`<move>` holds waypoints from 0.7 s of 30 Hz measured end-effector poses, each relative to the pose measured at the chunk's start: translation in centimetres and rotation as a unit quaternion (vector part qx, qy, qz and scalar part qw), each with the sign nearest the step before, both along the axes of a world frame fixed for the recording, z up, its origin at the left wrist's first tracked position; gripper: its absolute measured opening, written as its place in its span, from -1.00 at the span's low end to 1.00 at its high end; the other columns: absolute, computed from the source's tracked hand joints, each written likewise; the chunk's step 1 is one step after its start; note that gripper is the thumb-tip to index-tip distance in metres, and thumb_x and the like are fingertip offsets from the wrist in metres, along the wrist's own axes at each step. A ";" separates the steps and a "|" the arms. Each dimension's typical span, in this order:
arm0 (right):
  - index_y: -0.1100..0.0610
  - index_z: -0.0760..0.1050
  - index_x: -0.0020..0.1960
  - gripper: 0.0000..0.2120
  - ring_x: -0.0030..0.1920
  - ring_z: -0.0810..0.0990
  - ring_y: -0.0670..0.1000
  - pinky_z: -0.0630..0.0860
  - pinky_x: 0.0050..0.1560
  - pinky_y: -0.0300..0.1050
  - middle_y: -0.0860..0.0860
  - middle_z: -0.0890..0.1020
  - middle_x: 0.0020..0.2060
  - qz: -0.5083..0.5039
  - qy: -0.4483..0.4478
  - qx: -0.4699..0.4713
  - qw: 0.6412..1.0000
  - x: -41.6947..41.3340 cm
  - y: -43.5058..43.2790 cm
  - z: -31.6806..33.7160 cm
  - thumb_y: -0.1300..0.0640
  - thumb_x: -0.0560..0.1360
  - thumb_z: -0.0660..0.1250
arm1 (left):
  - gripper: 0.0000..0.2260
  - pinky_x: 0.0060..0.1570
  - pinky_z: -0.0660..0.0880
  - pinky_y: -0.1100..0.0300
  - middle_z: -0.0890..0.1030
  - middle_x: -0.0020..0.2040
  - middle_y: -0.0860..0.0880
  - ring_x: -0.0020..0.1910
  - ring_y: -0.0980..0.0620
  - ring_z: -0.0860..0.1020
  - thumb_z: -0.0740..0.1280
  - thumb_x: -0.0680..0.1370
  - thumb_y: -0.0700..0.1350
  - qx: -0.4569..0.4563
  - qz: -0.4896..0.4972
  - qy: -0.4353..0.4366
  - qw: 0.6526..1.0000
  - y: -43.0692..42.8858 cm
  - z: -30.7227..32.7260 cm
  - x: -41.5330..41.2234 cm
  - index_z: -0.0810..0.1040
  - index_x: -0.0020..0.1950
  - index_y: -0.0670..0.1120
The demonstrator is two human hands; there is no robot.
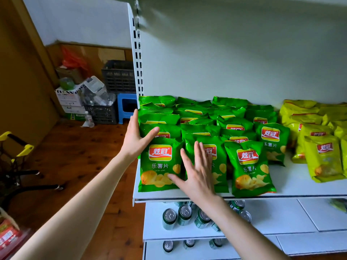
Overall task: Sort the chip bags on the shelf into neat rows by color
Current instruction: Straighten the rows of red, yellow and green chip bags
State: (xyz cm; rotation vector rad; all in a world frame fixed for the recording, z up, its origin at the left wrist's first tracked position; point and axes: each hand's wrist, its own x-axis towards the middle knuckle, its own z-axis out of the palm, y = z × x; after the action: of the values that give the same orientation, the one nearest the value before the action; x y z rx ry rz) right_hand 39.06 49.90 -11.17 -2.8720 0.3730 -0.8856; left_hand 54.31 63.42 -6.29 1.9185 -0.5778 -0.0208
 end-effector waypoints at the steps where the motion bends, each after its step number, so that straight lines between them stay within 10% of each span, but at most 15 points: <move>1: 0.08 0.25 0.35 -0.30 0.41 0.12 0.19 0.26 0.29 0.33 0.33 0.29 0.37 0.006 -0.006 0.004 1.000 -0.1 0.0 0.0 -0.33 0.36 0.12 | -0.04 0.44 0.19 -0.08 0.18 0.53 -0.07 0.49 -0.02 0.18 0.28 0.34 0.37 0.011 0.010 -0.012 1.000 0.0 0.1 0.0 -0.03 0.56 -0.06; 8: 0.11 0.31 0.30 -0.48 0.42 0.13 0.16 0.05 0.41 0.10 0.28 0.29 0.38 0.024 -0.053 0.055 0.997 -1.5 -1.1 0.9 -0.16 0.45 0.18 | -0.42 0.45 -0.03 0.05 0.04 0.53 -0.28 0.53 -0.15 -0.04 0.21 0.61 -0.02 0.089 0.095 -0.115 0.985 -0.7 1.8 -1.4 0.08 0.53 -0.23; 15: 0.27 0.52 0.15 -0.56 0.32 0.34 0.29 0.27 0.30 0.20 0.32 0.40 0.30 -0.142 -0.112 0.126 0.975 -7.1 -9.2 2.1 -0.04 0.47 0.17 | -0.41 0.34 0.14 -0.24 0.24 0.41 -0.43 0.43 -0.40 0.17 0.13 0.55 0.11 0.132 -0.002 -0.298 0.945 -5.1 1.8 -7.9 0.32 0.40 -0.31; 21: 0.25 0.27 0.39 -0.41 0.34 0.36 0.15 0.32 0.29 -0.01 0.19 0.39 0.34 -0.206 -0.062 0.302 0.929 -10.0 -14.1 2.4 -0.09 0.51 0.26 | -0.50 0.22 0.20 -0.31 0.43 0.31 -0.38 0.32 -0.39 0.36 0.16 0.51 0.08 0.203 -0.114 -0.389 0.891 -9.9 -2.3 -15.0 0.43 0.30 -0.23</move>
State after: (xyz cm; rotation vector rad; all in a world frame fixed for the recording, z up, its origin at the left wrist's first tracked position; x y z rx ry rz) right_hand 29.10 35.81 -8.74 -2.1901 1.0537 -0.8129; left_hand 39.35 53.55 -8.63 2.2229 -1.4273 0.5396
